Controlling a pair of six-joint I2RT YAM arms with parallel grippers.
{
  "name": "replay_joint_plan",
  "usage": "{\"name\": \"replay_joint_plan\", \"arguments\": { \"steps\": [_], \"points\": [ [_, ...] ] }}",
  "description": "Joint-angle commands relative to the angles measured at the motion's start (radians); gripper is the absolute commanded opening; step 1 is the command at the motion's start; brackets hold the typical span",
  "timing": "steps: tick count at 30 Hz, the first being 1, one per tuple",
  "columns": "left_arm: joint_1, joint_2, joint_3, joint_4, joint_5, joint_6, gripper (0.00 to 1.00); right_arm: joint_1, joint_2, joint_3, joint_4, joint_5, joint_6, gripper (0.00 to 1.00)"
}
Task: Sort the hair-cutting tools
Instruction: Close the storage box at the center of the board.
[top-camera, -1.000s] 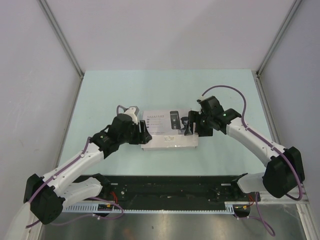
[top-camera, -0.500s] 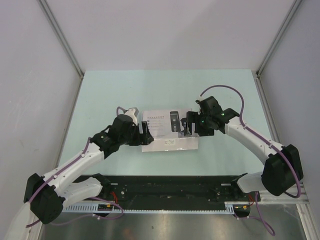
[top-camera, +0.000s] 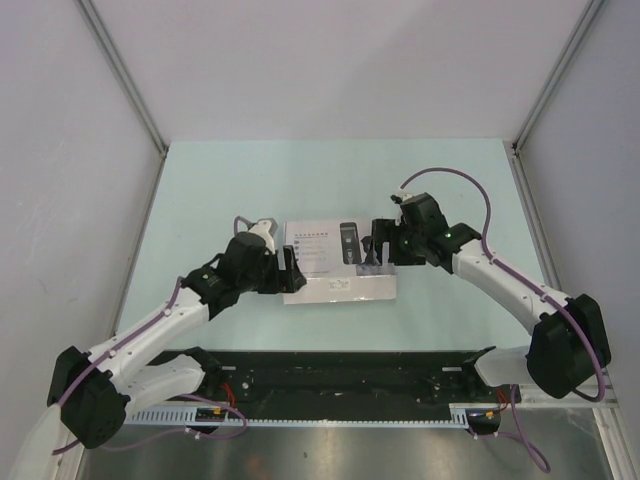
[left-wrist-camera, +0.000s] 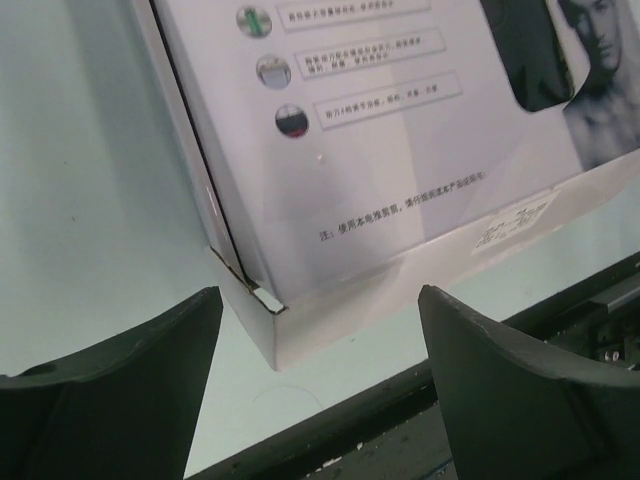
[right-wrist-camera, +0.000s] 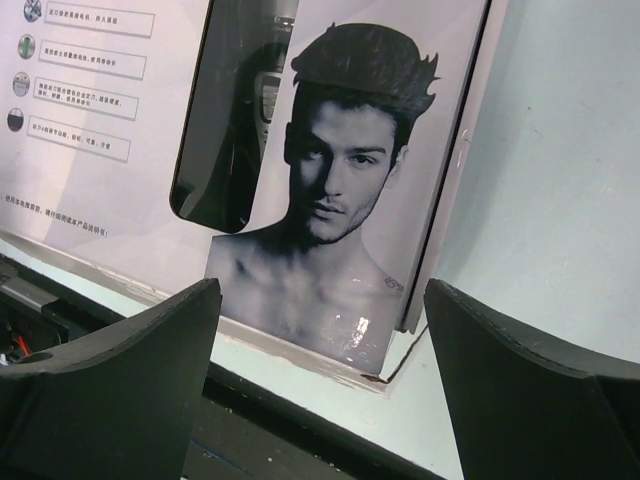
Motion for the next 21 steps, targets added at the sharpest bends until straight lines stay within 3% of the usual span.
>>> {"name": "replay_joint_plan", "arguments": {
  "steps": [1, 10, 19, 21],
  "points": [
    [-0.007, -0.006, -0.038, 0.048, 0.047, 0.000, 0.86, 0.001, 0.004, -0.018, 0.077, -0.038, -0.019, 0.89],
    [-0.008, -0.032, -0.104, 0.191, 0.112, 0.045, 0.97, 0.001, 0.039, -0.044, 0.102, -0.066, -0.064, 0.93],
    [-0.012, -0.042, -0.097, 0.204, 0.186, 0.027, 0.84, -0.002, 0.036, -0.044, 0.083, -0.169, -0.003, 0.89],
    [-0.016, -0.046, -0.075, 0.207, 0.201, 0.028, 0.82, -0.010, 0.035, -0.026, 0.085, -0.184, 0.034, 0.83]
  ]
}}
